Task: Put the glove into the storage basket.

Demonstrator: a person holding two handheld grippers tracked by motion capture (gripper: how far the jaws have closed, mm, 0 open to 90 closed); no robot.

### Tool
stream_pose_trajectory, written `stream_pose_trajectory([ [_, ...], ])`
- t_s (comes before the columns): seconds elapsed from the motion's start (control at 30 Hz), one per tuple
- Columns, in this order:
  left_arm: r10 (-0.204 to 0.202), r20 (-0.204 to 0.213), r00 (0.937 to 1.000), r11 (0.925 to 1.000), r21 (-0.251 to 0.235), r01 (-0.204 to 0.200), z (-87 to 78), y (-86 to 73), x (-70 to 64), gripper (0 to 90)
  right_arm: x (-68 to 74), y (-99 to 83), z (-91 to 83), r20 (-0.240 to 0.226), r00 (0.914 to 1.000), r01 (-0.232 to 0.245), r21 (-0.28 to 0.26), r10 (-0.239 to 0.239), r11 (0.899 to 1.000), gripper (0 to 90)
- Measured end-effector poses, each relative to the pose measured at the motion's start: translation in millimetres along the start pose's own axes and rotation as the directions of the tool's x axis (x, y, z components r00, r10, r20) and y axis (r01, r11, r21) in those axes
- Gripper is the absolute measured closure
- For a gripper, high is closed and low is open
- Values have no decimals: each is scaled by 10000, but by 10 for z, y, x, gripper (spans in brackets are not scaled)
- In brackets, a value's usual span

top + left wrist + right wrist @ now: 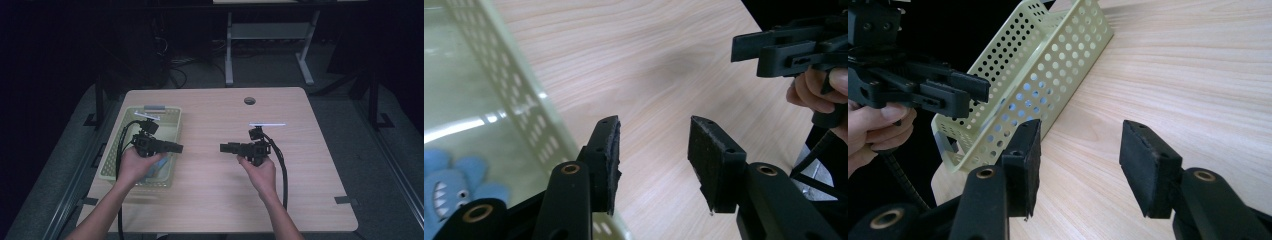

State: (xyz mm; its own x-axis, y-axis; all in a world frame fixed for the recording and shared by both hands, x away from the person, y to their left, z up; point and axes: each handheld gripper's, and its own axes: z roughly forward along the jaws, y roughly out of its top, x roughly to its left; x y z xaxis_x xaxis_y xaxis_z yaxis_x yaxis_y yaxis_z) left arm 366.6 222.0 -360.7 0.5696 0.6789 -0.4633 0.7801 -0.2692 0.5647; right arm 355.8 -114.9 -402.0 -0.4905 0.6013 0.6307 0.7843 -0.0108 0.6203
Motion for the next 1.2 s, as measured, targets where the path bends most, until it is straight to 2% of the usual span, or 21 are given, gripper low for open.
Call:
stream_pose_trajectory([
  [0.2,42,150,9999,10000,-34,-41,65,7,-62,527,-39,-21,-69,92,10000,-30,81,29,10000,477],
  [0.47,267,383,9989,9996,-92,-263,151,21,-159,491,-119,-37,-215,48,9998,-206,-174,207,9996,428],
  [0.83,346,682,9971,9994,-100,-340,305,44,-296,483,-277,-100,-437,229,9984,-506,-495,518,9975,402],
  [0.9,496,663,9966,9988,-42,-494,347,52,-327,483,-305,-114,-467,267,9981,-541,-506,555,9973,402],
  [1.1,580,836,9948,9982,83,-589,459,65,-407,478,-360,-140,-558,365,9976,-567,-485,585,9972,396],
  [1.2,606,992,9932,9980,113,-620,500,64,-446,479,-386,-157,-602,244,9974,-670,-568,685,9961,389],
])
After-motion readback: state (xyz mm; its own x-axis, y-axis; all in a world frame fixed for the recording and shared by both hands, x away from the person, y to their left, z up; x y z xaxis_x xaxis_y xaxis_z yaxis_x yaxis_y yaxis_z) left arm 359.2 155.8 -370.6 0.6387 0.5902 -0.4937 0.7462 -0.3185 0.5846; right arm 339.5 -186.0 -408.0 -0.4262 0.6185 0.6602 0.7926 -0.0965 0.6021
